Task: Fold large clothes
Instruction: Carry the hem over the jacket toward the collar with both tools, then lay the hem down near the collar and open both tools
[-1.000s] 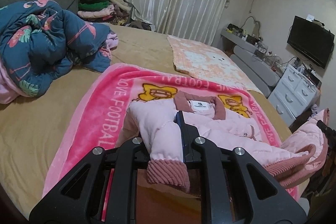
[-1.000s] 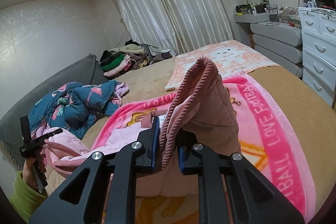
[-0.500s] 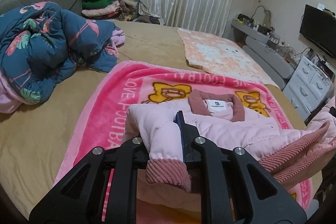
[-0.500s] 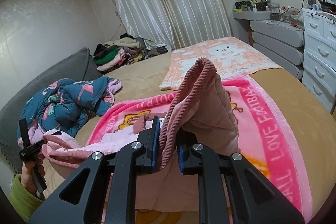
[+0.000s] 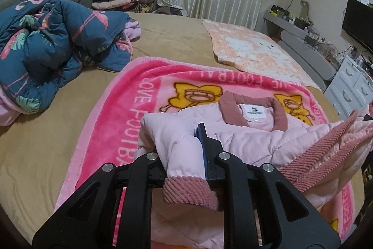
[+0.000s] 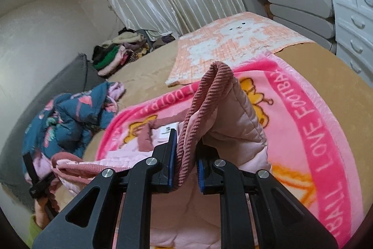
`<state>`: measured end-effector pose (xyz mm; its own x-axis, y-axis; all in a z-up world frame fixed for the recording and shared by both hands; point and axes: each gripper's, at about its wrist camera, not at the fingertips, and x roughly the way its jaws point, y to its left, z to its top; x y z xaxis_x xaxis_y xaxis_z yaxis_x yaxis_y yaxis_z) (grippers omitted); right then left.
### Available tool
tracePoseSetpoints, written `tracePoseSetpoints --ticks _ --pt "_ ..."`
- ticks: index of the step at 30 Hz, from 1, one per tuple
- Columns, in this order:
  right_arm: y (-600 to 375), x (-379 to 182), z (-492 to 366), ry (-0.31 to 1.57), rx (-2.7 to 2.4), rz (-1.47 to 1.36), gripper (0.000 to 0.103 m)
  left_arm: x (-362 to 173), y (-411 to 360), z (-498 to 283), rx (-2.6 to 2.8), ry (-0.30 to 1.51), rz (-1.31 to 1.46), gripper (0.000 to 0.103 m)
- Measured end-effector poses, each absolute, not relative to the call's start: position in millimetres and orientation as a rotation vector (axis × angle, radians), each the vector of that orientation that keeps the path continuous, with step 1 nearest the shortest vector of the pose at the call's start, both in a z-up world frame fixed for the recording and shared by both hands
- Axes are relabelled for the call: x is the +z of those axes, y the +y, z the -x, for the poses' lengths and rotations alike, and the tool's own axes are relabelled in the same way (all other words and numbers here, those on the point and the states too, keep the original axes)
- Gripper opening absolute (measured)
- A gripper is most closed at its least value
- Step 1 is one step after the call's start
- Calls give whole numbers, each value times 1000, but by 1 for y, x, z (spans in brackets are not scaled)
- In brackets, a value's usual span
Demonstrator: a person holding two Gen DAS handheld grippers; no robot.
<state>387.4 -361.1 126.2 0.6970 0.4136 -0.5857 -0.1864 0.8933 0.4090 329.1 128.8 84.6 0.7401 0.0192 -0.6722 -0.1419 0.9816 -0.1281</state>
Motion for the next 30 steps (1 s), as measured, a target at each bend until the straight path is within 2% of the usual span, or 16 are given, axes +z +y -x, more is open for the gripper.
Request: tracePoseSetpoints --ticks 9,13,17,19,20,23,25,30 --pt "-352 100 -415 767 348 -333 20 54 135 -349 115 777 182 11" --pt "-364 88 -426 780 382 -447 34 47 136 -355 116 786 186 12" --pt "-371 82 -432 776 400 -501 43 42 134 -359 115 789 181 12" --pt "-373 81 -434 763 412 -521 66 39 135 -361 115 793 184 12" --pt "-374 81 -434 758 417 -528 70 37 135 -362 115 794 186 12" --pt "-375 81 -431 735 443 -539 75 34 134 -365 111 798 192 13" --pt "-375 82 -424 717 443 -518 83 33 133 -366 109 801 189 14" --pt "-375 72 -393 682 396 -346 92 35 129 -365 105 785 184 18"
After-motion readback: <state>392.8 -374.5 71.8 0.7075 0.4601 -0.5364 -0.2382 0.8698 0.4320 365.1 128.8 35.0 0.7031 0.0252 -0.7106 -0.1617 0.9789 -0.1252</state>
